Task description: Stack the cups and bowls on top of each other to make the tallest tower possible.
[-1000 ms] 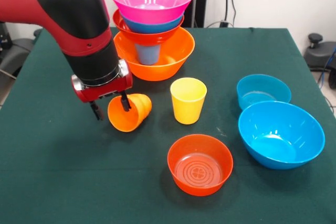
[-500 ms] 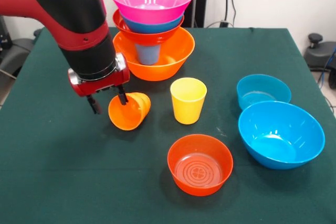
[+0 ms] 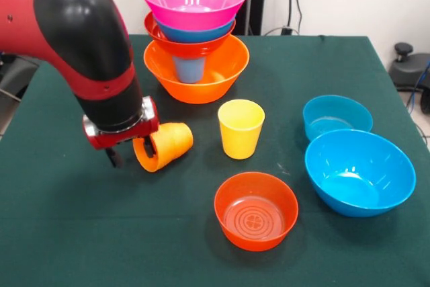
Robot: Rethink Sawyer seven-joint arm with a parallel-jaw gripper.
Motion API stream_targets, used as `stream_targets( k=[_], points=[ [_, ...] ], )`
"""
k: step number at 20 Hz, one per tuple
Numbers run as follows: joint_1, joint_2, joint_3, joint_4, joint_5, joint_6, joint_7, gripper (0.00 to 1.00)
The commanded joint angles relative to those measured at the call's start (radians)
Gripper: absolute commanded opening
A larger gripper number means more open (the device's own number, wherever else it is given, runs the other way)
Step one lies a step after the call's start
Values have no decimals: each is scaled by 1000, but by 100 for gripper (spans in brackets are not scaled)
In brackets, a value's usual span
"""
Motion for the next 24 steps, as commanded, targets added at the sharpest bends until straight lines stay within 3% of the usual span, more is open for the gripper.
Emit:
stream_targets(
  k=[1, 7, 11, 16, 24],
  points=[
    [13, 71, 30, -70, -19, -31, 56, 100],
    [9, 76, 40, -94, -5, 33, 27, 100],
    [24, 100, 39, -162, 6, 99, 34, 100],
    [31, 76, 27, -154, 3, 133, 41, 100],
    [111, 82, -80, -225, -2, 241, 208, 100]
  ],
)
